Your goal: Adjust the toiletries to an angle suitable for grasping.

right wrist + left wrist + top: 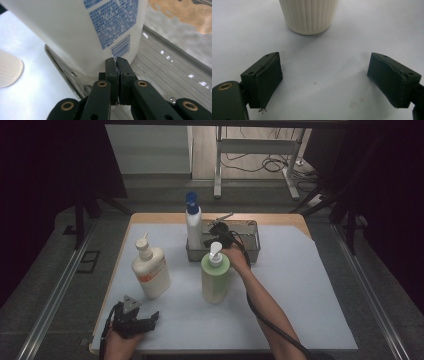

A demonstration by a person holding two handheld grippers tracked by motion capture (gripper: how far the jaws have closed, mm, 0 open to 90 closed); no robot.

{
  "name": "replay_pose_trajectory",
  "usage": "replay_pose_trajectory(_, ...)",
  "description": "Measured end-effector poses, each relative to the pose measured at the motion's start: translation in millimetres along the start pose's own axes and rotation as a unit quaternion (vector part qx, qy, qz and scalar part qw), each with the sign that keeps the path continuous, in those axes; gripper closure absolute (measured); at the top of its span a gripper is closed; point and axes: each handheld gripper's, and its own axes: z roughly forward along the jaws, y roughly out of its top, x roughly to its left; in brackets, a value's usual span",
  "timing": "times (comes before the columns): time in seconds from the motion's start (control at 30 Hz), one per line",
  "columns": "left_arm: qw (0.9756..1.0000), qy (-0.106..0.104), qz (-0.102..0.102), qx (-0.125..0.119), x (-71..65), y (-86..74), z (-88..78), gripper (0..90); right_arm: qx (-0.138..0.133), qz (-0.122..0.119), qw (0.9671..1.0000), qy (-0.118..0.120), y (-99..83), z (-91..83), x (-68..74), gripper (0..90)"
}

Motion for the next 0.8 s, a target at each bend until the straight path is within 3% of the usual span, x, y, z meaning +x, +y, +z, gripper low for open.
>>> replay_pose_trajectory(0.47, 1.0000, 0.000, 0.000, 0.000, 0.0, 0.1, 0.0, 11.9, -0.003, -0.002, 0.9999, 0.010, -0.5, -1.3, 2.0, 89.3)
replay_pose_trajectory(0.8, 1.0000, 0.001, 0.000, -0.001, -0.2, -0.2, 0.1, 11.9, -0.002, -0.002, 0.9999, 0.010, -4.0, -4.3, 1.4, 81.3)
